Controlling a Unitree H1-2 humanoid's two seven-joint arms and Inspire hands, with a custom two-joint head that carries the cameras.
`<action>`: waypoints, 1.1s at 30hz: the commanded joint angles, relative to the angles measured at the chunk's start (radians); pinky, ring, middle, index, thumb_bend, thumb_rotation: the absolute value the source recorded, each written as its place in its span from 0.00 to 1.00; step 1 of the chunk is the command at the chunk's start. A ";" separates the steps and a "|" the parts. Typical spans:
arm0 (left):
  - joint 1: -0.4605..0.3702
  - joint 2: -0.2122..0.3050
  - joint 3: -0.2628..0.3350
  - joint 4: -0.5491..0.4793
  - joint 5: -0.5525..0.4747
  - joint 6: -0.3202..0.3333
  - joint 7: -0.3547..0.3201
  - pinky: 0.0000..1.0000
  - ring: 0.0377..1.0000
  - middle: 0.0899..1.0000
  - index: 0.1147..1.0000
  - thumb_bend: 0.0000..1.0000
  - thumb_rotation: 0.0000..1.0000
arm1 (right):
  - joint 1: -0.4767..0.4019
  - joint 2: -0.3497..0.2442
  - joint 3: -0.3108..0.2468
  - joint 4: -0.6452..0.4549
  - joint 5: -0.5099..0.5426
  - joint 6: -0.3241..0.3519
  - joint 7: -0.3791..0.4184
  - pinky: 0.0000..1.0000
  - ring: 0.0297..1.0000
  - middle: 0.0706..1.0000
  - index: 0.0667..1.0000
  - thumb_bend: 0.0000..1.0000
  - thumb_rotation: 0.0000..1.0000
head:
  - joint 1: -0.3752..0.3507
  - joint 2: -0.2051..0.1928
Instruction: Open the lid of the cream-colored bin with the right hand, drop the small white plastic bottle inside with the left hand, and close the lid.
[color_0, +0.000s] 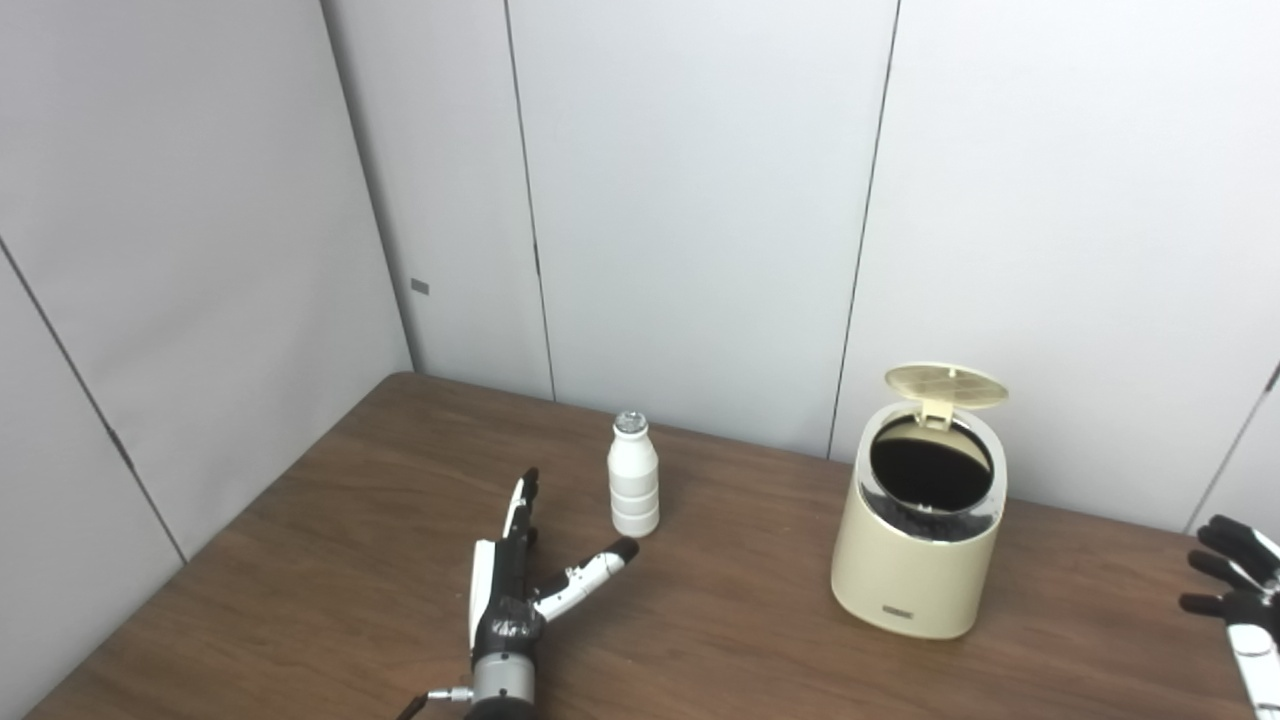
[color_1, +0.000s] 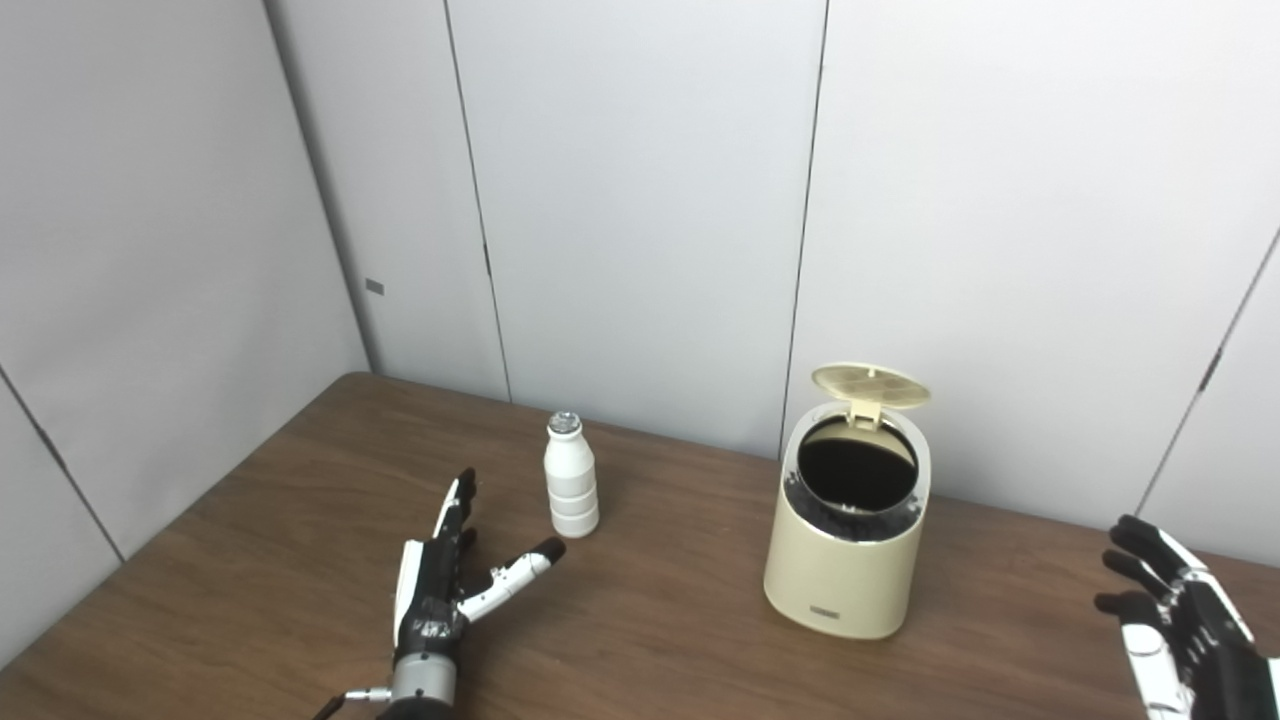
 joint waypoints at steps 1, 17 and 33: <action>-0.032 0.017 -0.012 -0.006 0.026 0.021 -0.001 0.91 0.97 0.97 0.99 1.00 0.34 | -0.021 -0.005 -0.004 -0.046 0.012 -0.003 0.010 0.62 0.77 0.80 0.78 0.18 0.74 | -0.004 0.002; -0.105 0.093 -0.059 0.077 0.085 0.127 -0.015 0.77 0.89 0.93 0.96 1.00 0.33 | -0.006 0.012 -0.004 -0.119 0.000 0.072 0.013 0.63 0.78 0.80 0.78 0.10 0.68 | -0.021 0.009; -0.165 0.119 -0.128 0.132 0.114 0.151 -0.037 0.78 0.88 0.91 0.93 1.00 0.32 | -0.006 0.030 -0.003 -0.163 -0.016 0.124 0.011 0.66 0.80 0.82 0.79 0.06 0.62 | -0.037 0.002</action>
